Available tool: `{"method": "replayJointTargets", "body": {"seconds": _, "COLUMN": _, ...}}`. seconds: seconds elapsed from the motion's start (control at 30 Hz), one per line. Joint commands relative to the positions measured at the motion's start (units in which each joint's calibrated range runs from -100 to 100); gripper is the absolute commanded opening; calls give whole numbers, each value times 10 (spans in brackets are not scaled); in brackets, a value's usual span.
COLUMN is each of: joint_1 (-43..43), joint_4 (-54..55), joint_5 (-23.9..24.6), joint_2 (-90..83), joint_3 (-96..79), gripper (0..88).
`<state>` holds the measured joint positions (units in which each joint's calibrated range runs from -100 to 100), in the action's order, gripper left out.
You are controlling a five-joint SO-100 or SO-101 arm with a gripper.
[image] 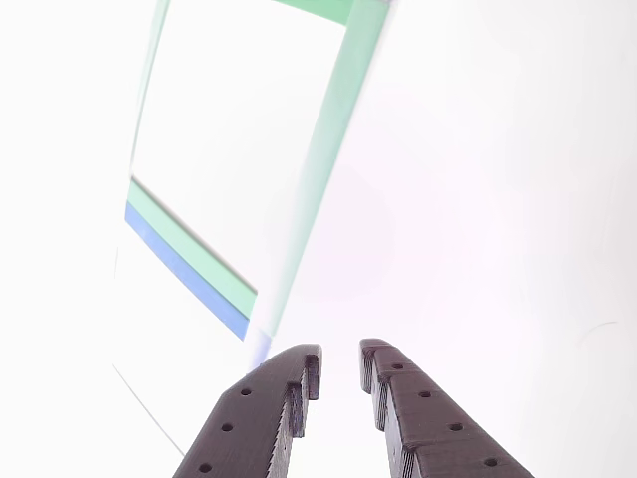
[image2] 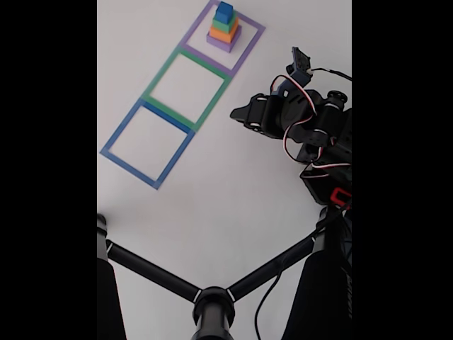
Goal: Tower of hanoi
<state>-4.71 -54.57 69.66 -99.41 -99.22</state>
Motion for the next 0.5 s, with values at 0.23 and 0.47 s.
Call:
{"method": "replayJointTargets", "body": {"seconds": 0.23, "joint_1": 4, "joint_4": 6, "joint_5": -9, "joint_2": -5, "joint_3": -3, "gripper": 1}}
{"method": "replayJointTargets", "body": {"seconds": 0.47, "joint_1": 5, "joint_4": 6, "joint_5": -4, "joint_2": -5, "joint_3": -3, "gripper": 1}}
